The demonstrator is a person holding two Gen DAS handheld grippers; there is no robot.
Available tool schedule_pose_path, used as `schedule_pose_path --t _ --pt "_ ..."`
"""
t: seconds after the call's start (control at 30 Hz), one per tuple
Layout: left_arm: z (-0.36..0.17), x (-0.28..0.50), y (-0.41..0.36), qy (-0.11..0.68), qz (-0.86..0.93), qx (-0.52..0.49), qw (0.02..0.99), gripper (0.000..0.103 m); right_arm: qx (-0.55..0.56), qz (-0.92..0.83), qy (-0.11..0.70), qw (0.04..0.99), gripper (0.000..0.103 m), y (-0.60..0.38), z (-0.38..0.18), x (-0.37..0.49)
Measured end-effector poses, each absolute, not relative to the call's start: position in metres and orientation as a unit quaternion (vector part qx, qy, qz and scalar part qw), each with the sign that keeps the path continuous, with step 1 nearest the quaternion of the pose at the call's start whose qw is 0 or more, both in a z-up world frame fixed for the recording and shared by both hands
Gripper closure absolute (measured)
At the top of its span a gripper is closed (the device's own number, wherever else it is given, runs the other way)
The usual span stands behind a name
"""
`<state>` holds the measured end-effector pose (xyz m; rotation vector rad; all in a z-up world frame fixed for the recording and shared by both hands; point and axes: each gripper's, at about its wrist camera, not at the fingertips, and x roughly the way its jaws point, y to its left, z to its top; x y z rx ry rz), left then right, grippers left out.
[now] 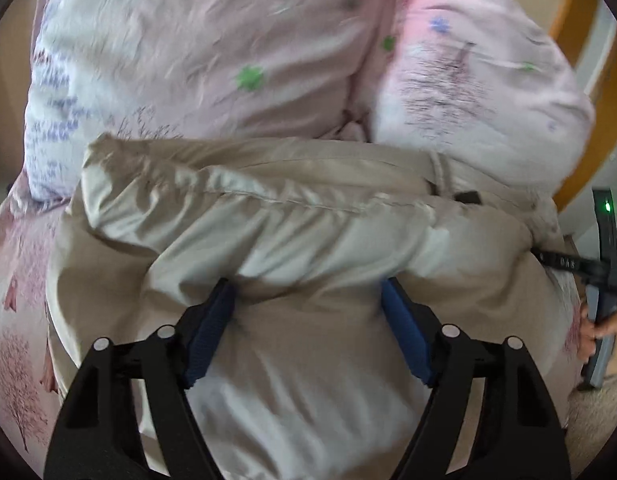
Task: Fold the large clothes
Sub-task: 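Fold the jacket over again toward the collar with both grippers, then open both grippers to release the folded jacket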
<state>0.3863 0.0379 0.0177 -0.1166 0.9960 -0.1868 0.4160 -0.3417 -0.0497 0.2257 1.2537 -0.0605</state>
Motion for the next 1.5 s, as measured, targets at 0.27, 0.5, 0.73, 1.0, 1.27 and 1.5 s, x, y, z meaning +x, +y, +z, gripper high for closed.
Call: schedule_pose_path --t 0.27,0.5,0.73,1.0,1.27,1.5 --pt "0.021 0.378 0.057 0.471 -0.066 -0.067 0.877 0.030 0.094 -0.015 0.549 0.831 0.077 -0.341 -0.030 0.405" --pt "0.027 0.363 0.113 0.444 -0.007 -0.072 0.893 0.028 0.126 -0.021 0.516 0.847 0.077 -0.371 -0.013 0.373" --pt "-0.002 0.381 0.129 0.479 0.025 -0.088 0.873 0.030 0.139 -0.045 0.563 0.813 0.076 -0.370 -0.067 0.388" --pt "0.021 0.328 0.156 0.424 -0.022 -0.158 0.891 0.019 0.255 -0.014 0.457 0.852 0.027 -0.390 -0.018 0.311" --pt "-0.001 0.240 0.208 0.395 -0.058 -0.312 0.862 0.013 0.439 0.030 0.411 0.798 0.013 -0.425 -0.044 0.236" --pt "-0.030 0.221 0.202 0.413 -0.064 -0.360 0.834 0.012 0.523 0.025 0.426 0.738 0.013 -0.415 -0.084 0.241"
